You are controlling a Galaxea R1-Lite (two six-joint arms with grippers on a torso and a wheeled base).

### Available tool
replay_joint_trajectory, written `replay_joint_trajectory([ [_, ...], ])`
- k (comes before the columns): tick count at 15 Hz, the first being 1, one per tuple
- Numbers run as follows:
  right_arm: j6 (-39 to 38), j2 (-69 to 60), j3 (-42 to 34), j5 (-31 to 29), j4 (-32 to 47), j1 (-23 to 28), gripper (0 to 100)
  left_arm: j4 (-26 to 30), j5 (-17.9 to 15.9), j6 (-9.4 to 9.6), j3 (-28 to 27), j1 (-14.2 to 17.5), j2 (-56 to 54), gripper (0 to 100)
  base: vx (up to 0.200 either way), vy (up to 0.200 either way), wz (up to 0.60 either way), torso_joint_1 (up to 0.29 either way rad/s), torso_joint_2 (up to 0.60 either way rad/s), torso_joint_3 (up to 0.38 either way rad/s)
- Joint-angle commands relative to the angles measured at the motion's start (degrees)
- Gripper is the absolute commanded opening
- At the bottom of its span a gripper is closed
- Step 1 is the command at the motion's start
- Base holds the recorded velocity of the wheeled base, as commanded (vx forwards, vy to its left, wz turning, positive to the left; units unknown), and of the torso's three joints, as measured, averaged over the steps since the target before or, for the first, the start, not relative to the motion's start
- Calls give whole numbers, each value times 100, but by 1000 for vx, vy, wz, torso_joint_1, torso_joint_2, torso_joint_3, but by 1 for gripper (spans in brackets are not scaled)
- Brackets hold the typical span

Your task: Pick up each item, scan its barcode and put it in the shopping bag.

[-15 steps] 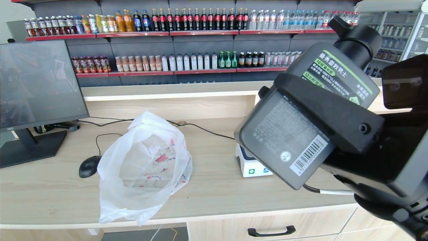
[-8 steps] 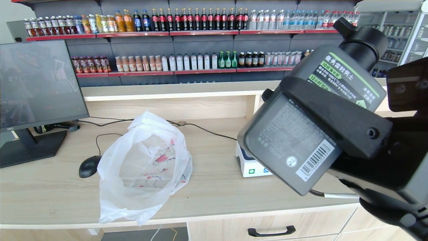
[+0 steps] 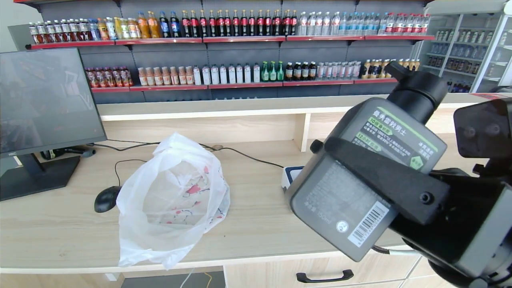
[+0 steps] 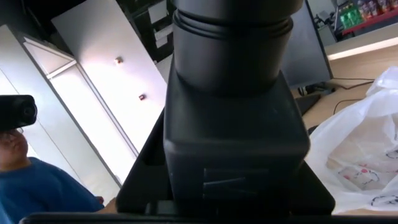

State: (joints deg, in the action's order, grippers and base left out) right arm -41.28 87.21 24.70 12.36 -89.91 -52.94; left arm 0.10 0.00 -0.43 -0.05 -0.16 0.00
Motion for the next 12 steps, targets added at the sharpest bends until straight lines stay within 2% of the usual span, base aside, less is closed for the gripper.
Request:
replay_joint_trajectory([
  [1, 181, 15, -413, -23, -9, 21, 0, -1, 0, 8, 5, -2, 0, 0, 0, 0, 0, 0, 0, 0],
  [3, 463, 33, -782, -173, -9, 162, 0, -1, 0, -1, -4, -2, 0, 0, 0, 0, 0, 0, 0, 0],
  [6, 1465, 191, -1187, -348, -9, 768, 0, -1, 0, -1, 5, -2, 0, 0, 0, 0, 0, 0, 0, 0],
  [7, 1930, 244, -1362, -612, -9, 1005, 0, -1, 0, -1, 5, -2, 0, 0, 0, 0, 0, 0, 0, 0],
  [8, 2396, 314, -1477, -1060, -9, 1111, 0, -1, 0, -1, 5, -2, 0, 0, 0, 0, 0, 0, 0, 0],
  [12, 3398, 455, -1556, -3020, -9, 1190, 0, -1, 0, -1, 5, 7, 0, 0, 0, 0, 0, 0, 0, 0],
])
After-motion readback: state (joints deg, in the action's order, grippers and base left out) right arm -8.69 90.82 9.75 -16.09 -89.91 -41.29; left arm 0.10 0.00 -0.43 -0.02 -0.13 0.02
